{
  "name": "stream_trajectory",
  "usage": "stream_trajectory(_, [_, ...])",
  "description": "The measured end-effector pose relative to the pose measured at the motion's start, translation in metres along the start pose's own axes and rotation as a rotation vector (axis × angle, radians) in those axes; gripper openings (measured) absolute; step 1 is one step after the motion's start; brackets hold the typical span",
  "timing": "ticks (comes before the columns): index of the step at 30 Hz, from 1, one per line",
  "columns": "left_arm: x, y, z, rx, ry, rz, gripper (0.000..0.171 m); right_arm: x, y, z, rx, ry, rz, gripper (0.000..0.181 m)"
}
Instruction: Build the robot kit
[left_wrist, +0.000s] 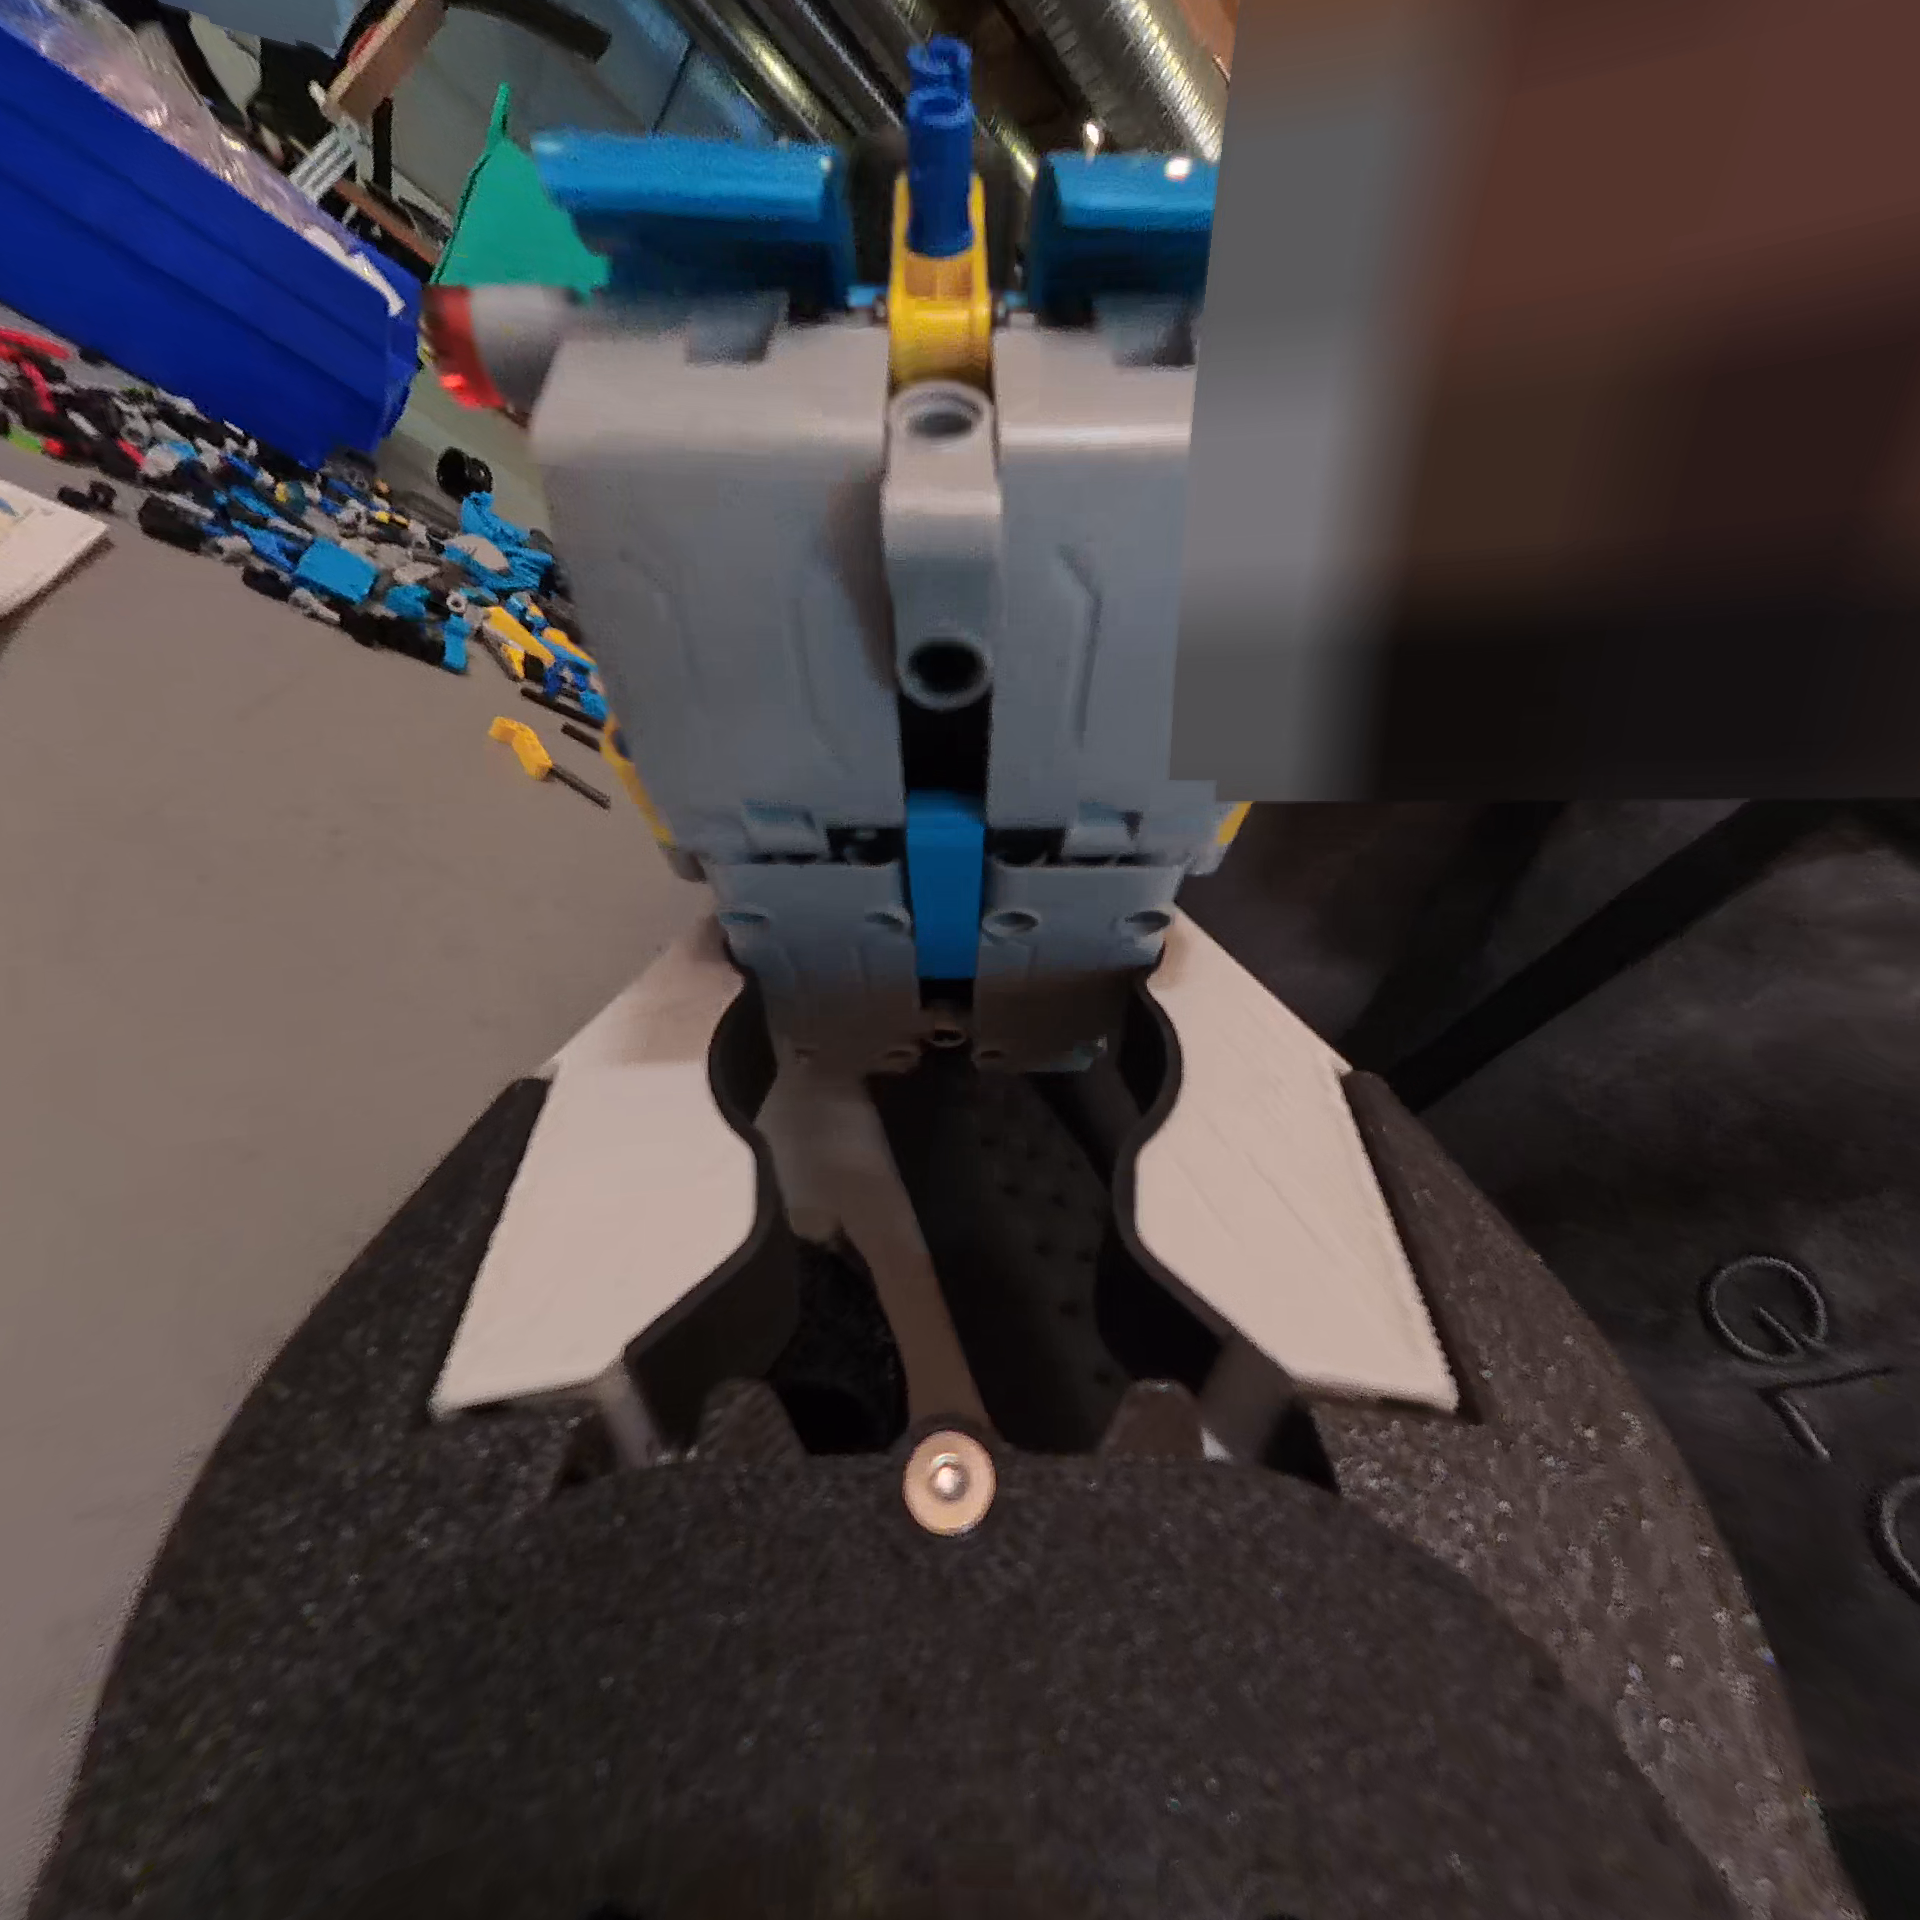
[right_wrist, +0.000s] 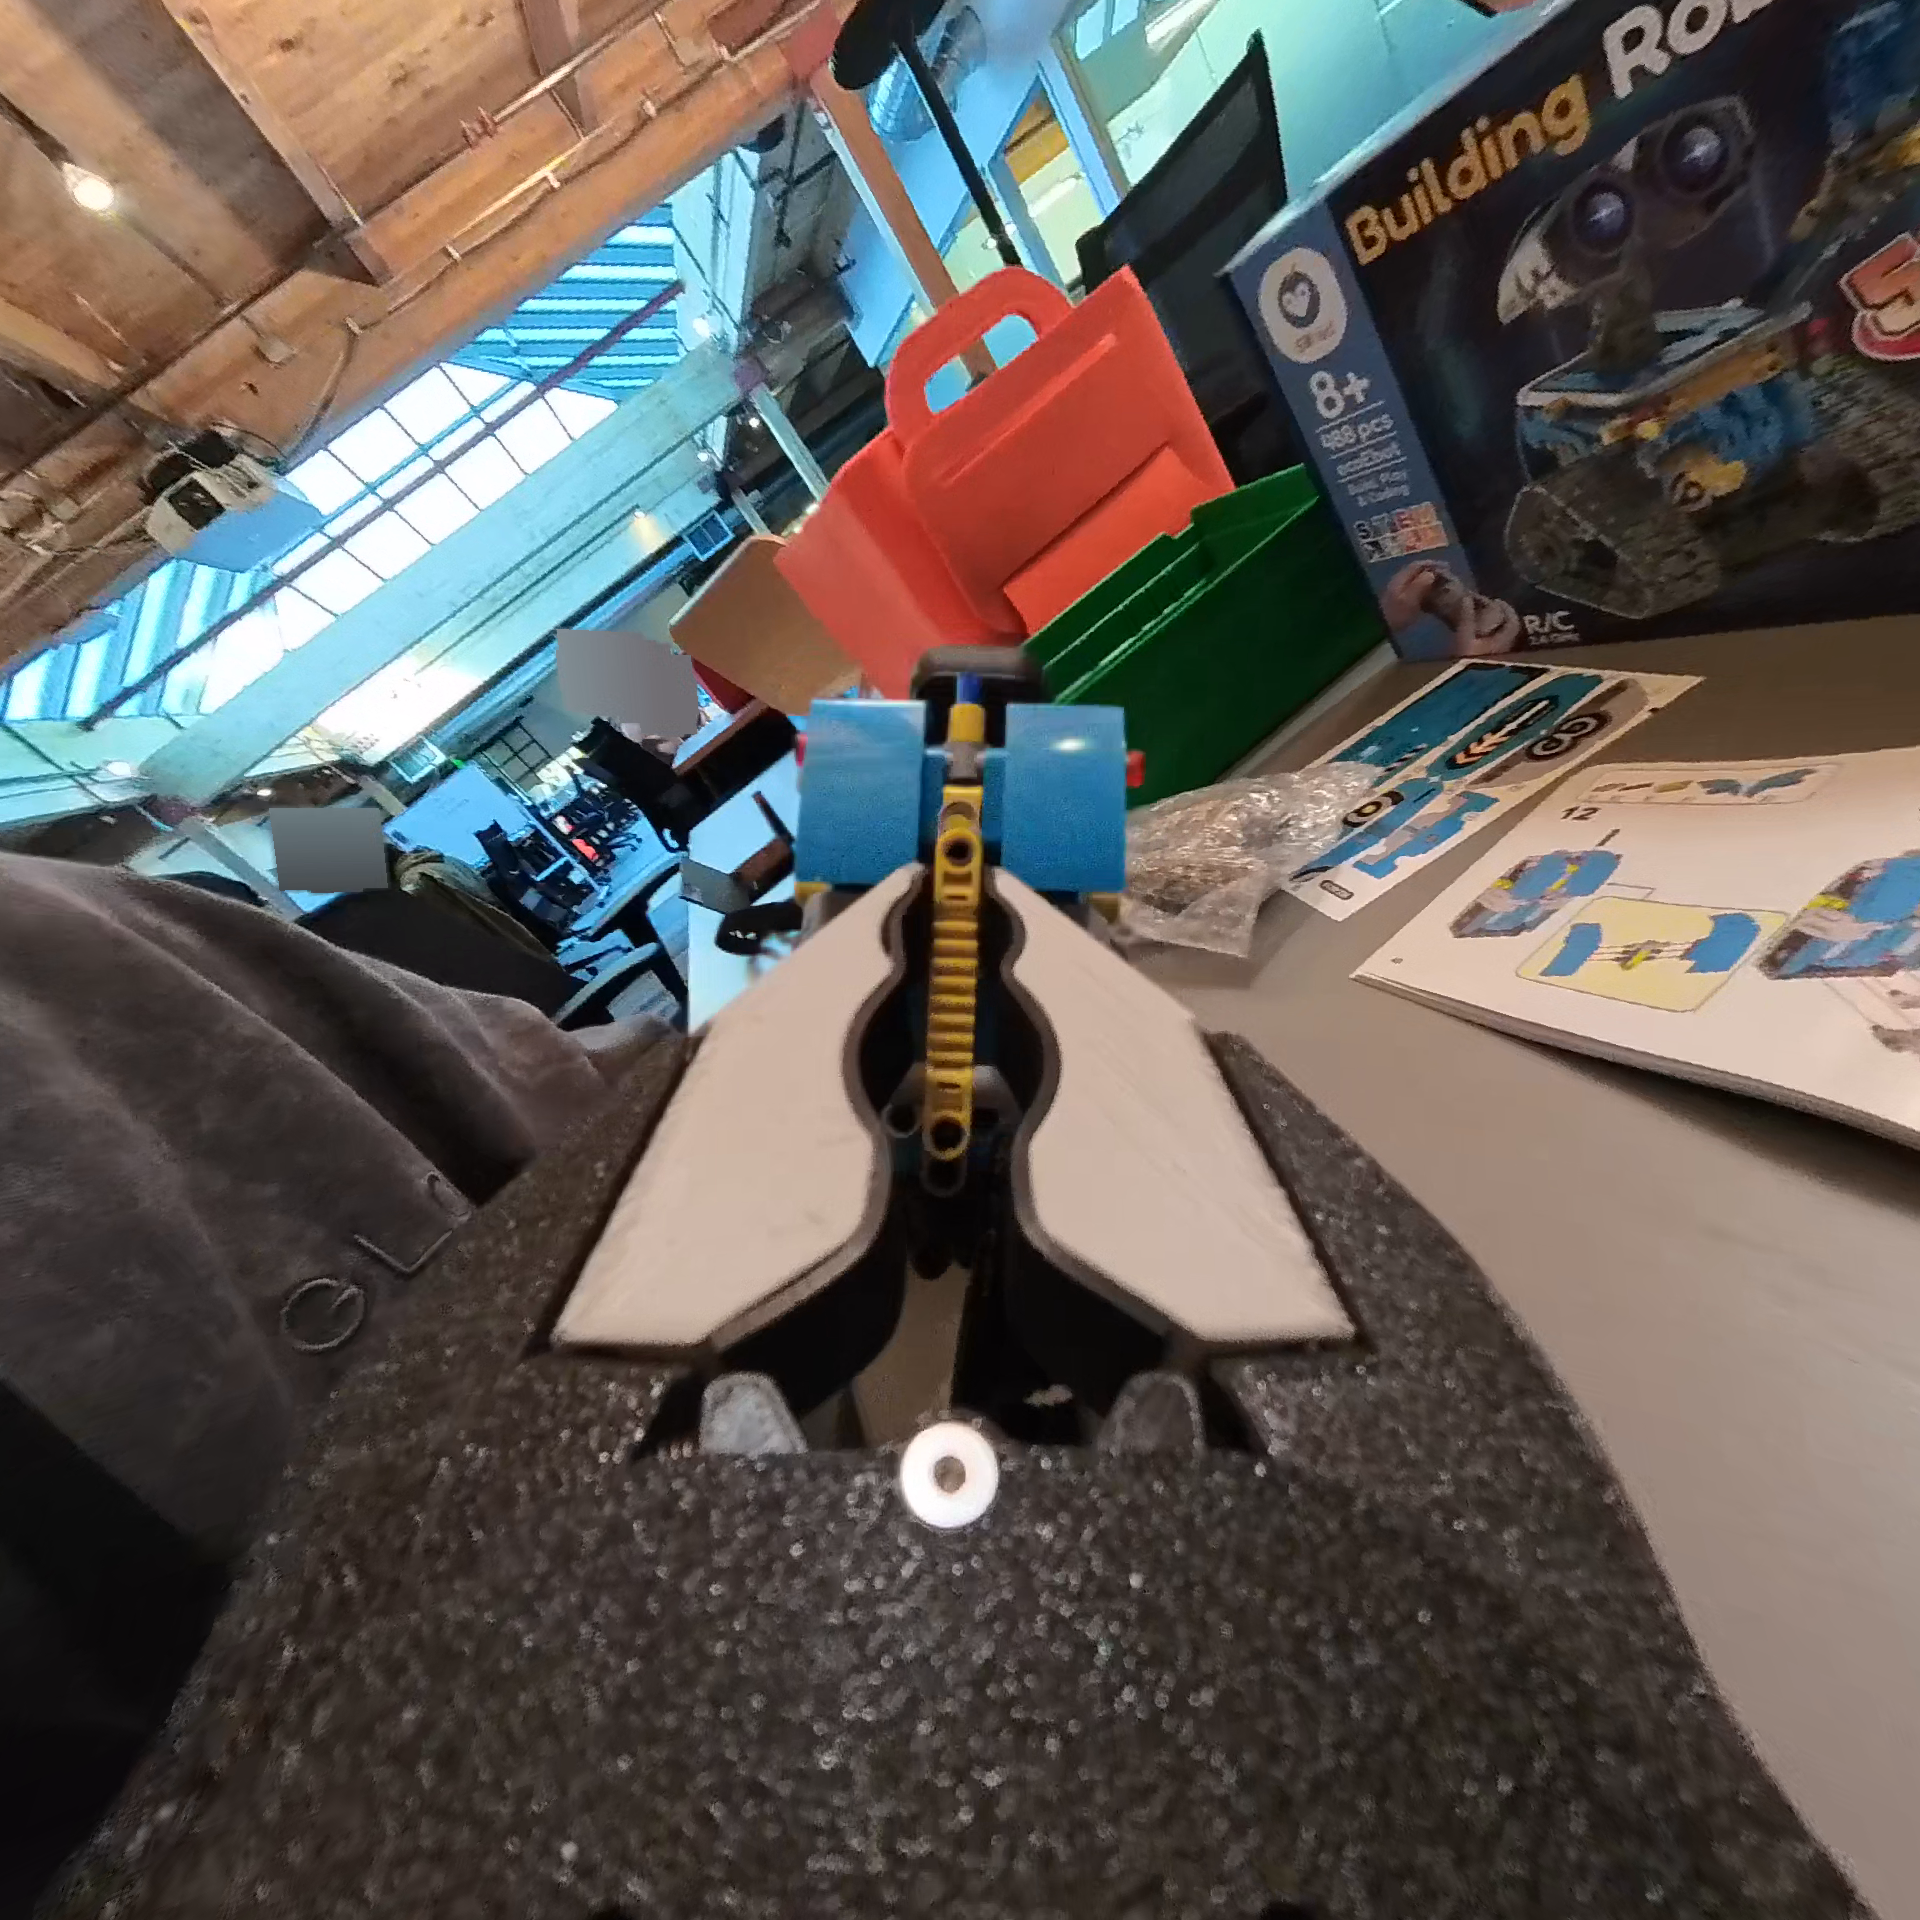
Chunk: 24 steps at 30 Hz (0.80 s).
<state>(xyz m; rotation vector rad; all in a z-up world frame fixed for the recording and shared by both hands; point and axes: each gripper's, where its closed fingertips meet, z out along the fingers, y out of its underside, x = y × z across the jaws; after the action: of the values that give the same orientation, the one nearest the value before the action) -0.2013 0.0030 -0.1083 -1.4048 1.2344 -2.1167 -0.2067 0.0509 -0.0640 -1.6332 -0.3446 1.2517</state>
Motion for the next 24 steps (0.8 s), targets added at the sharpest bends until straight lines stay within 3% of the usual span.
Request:
stream_trajectory(6, [0.000, -0.007, 0.010, 0.065, 0.028, -0.048, 0.066, 0.004, -0.010, -0.001, -0.079, 0.160, -0.183, 0.007])
stream_trajectory(14, [0.003, -0.019, 0.007, 0.161, 0.083, -0.130, 0.065, 0.007, -0.017, 0.006, -0.093, 0.112, 0.007, 0.008])
stream_trajectory(20, [0.010, -0.033, 0.004, 0.269, 0.143, -0.160, 0.066, 0.005, -0.025, 0.016, -0.202, 0.115, 0.053, 0.009])
stream_trajectory(24, [0.015, -0.036, 0.000, 0.292, 0.161, -0.151, 0.067, 0.000, -0.026, 0.021, -0.258, 0.145, -0.009, 0.009])
